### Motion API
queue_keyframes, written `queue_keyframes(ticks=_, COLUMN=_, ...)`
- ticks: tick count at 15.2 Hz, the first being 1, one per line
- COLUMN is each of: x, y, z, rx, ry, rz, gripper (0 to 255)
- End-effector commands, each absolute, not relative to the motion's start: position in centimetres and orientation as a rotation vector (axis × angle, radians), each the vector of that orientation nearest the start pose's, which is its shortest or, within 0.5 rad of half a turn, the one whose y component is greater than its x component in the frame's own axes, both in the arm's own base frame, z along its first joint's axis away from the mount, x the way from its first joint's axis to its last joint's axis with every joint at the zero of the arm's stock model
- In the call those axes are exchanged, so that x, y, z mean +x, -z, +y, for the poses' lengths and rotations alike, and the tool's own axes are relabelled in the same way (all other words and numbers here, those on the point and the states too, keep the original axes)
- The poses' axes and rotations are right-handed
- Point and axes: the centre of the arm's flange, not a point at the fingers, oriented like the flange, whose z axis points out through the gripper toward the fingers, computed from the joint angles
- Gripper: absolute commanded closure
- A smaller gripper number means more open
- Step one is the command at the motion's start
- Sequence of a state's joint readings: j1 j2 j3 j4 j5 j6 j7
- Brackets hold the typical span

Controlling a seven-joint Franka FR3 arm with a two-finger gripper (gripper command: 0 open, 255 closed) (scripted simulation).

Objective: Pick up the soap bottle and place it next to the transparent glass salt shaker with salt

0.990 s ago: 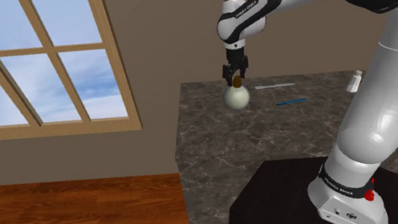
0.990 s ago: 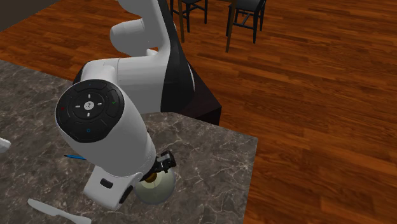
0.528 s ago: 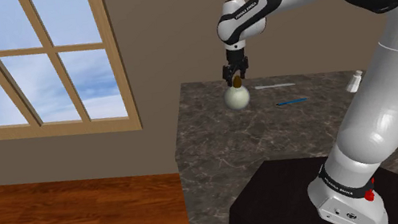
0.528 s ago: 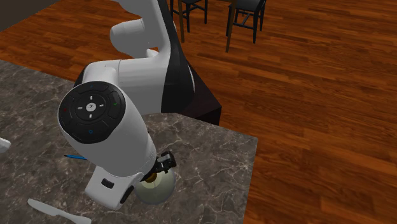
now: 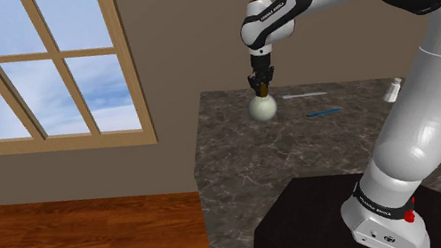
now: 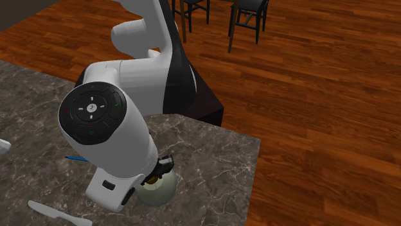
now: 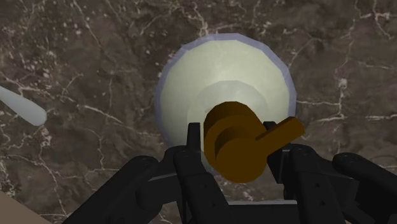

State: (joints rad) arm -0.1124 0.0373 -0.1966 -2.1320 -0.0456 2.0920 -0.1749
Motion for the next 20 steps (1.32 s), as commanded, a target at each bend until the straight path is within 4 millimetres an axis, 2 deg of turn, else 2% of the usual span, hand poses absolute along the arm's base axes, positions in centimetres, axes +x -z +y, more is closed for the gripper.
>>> queue_keyframes(ticks=1, x=51.1, y=-38.4, z=-16.5, rx=-3.16, ry=-0.135, rz=0.174, gripper=255)
queue_keyframes(ticks=2, x=51.1, y=-38.4, z=-16.5, rx=-3.16, ry=-0.135, rz=0.174, gripper=255)
queue_keyframes(ticks=20, x=51.1, y=-47.9, z=-16.5, rx=-3.16, ry=-0.135, rz=0.174, gripper=255)
